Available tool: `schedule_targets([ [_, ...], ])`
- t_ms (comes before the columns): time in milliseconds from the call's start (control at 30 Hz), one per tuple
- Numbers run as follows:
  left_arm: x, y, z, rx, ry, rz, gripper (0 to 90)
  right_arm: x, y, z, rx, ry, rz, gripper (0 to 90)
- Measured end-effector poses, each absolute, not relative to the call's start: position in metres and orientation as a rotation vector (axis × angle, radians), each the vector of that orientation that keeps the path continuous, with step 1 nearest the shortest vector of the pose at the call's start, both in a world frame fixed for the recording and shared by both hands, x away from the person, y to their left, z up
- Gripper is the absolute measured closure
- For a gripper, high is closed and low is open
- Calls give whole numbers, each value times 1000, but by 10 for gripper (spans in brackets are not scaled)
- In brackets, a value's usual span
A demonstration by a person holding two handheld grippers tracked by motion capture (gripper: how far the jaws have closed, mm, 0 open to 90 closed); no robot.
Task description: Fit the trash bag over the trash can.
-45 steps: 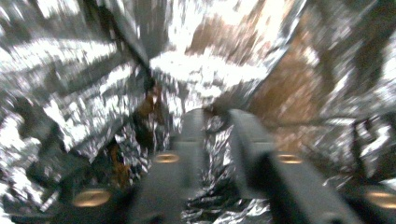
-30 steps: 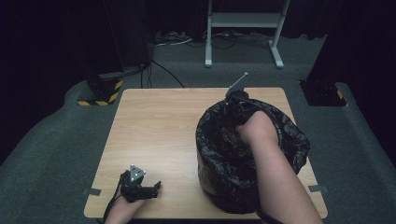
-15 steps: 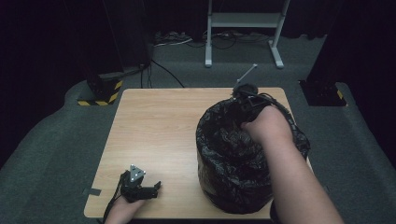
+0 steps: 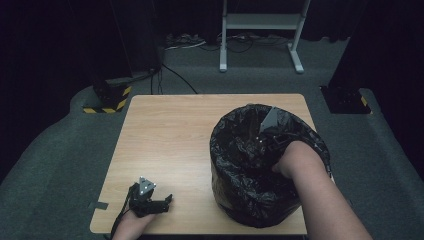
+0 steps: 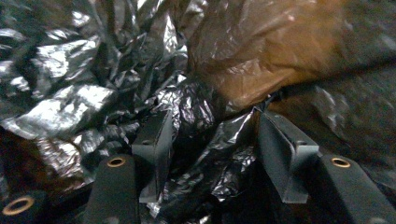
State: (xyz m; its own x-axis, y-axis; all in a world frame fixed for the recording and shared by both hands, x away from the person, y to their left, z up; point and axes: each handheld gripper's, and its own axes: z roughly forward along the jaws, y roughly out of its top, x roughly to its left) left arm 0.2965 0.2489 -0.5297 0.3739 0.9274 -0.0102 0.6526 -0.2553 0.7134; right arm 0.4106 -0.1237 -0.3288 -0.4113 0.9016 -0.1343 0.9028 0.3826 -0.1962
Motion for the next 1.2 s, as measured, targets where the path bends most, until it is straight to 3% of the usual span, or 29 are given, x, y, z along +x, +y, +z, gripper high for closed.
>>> schedule_targets([
  [133,296,249,-530,2004,1359,557,22,412,-122,-335,1701,2620,-390,447],
  [233,297,249,-530,2003,1358,558,22,414,-119,-309,1692,2599,-298,452],
  [267,296,249,-530,2003,1359,558,22,416,-116,-297,1681,2587,-245,475],
  [400,296,249,-530,2002,1360,559,23,419,-100,-266,1615,2594,10,703],
  [467,296,249,-530,2002,1359,557,23,420,-92,-276,1600,2641,41,746],
  [600,296,249,-530,2003,1359,557,23,422,-88,-325,1614,2710,-64,746],
  [867,296,249,-530,2003,1357,555,24,425,-91,-361,1645,2750,-97,670],
  [1200,296,249,-530,2000,1360,558,25,421,-94,-309,1656,2709,41,366],
])
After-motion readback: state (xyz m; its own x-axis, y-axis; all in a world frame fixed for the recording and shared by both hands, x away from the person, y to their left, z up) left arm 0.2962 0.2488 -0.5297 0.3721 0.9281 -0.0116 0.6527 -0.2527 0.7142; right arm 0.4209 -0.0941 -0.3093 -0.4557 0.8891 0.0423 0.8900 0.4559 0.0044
